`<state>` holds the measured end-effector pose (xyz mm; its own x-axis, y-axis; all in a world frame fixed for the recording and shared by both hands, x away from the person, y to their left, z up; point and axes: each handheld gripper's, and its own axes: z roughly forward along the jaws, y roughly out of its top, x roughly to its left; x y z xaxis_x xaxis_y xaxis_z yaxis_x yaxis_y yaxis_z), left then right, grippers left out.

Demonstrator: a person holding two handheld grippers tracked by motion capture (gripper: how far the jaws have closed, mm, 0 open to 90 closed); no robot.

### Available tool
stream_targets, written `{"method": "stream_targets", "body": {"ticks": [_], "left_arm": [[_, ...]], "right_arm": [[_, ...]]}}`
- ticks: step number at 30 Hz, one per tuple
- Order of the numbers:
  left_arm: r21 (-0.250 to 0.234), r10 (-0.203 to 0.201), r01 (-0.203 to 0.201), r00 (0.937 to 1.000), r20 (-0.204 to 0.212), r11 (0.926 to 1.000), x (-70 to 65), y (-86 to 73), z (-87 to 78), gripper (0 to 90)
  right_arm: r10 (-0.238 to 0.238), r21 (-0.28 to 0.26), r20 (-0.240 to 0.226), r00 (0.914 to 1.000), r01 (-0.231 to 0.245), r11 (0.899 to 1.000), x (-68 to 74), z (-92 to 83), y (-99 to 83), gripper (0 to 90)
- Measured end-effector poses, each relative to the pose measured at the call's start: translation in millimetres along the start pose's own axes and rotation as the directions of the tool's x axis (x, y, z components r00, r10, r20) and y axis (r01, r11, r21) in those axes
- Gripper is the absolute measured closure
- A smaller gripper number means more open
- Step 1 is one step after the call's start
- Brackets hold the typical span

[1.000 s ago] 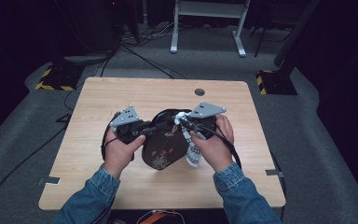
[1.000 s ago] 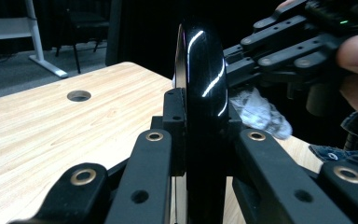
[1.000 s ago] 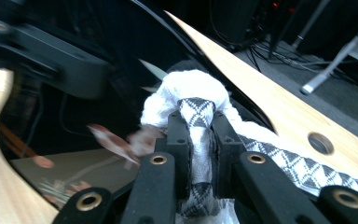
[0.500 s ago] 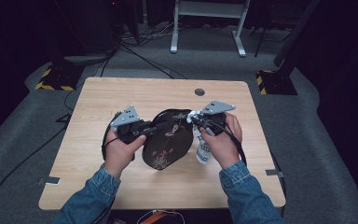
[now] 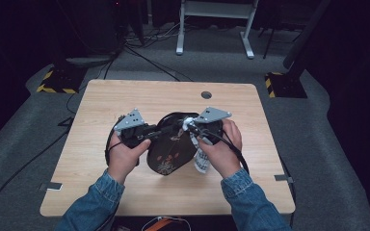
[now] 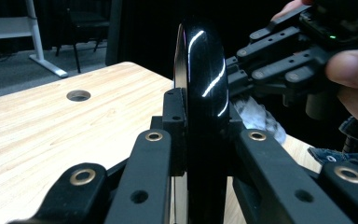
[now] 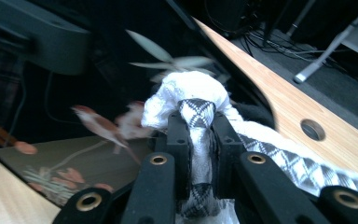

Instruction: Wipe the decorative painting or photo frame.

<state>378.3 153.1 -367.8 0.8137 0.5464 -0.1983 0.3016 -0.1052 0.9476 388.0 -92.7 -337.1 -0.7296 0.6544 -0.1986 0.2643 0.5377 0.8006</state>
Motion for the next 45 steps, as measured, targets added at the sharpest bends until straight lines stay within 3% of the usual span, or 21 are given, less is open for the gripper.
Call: {"method": "stream_targets", "body": {"ticks": [8,13,15,18,29,37,40,45], "left_arm": [[0.000,-0.005,0.005,1.0000,0.002,1.0000,0.4,-0.2,0.0,80.1],[0.000,-0.001,0.001,1.0000,0.002,1.0000,0.2,0.0,0.2,80.2],[-0.001,-0.001,0.001,1.0000,0.001,1.0000,0.2,-0.1,0.3,80.2],[0.001,0.000,0.000,1.0000,0.001,1.0000,0.4,-0.2,-0.1,80.2],[0.001,0.000,0.000,1.0000,0.006,1.0000,-0.3,-0.1,0.3,80.0],[-0.001,-0.001,0.001,1.0000,0.005,1.0000,-0.3,-0.3,0.1,79.9],[-0.001,-0.001,0.001,1.0000,0.004,1.0000,-0.2,-0.3,0.2,80.0],[-0.002,-0.008,0.008,1.0000,-0.001,1.0000,-0.4,-0.4,0.2,79.7]], "right_arm": [[-0.039,-0.006,-0.037,0.9986,0.039,0.999,16.7,1.7,4.2,81.6],[-0.043,-0.004,-0.044,0.9981,0.043,0.999,19.0,1.9,4.2,81.6],[-0.023,-0.008,-0.051,0.9985,0.022,1.000,15.9,2.1,3.1,81.7],[-0.019,0.004,-0.005,0.9998,0.019,1.000,7.1,2.1,-0.8,81.7],[0.060,0.024,0.068,0.9959,-0.061,0.998,-26.1,3.2,-18.7,81.7],[0.071,0.035,0.084,0.9940,-0.074,0.997,-31.0,4.3,-22.3,81.6],[0.052,0.046,0.093,0.9943,-0.057,0.997,-27.3,5.0,-21.3,81.6],[0.021,0.056,0.066,0.9976,-0.024,0.998,-14.4,8.5,-20.1,81.6]]}}
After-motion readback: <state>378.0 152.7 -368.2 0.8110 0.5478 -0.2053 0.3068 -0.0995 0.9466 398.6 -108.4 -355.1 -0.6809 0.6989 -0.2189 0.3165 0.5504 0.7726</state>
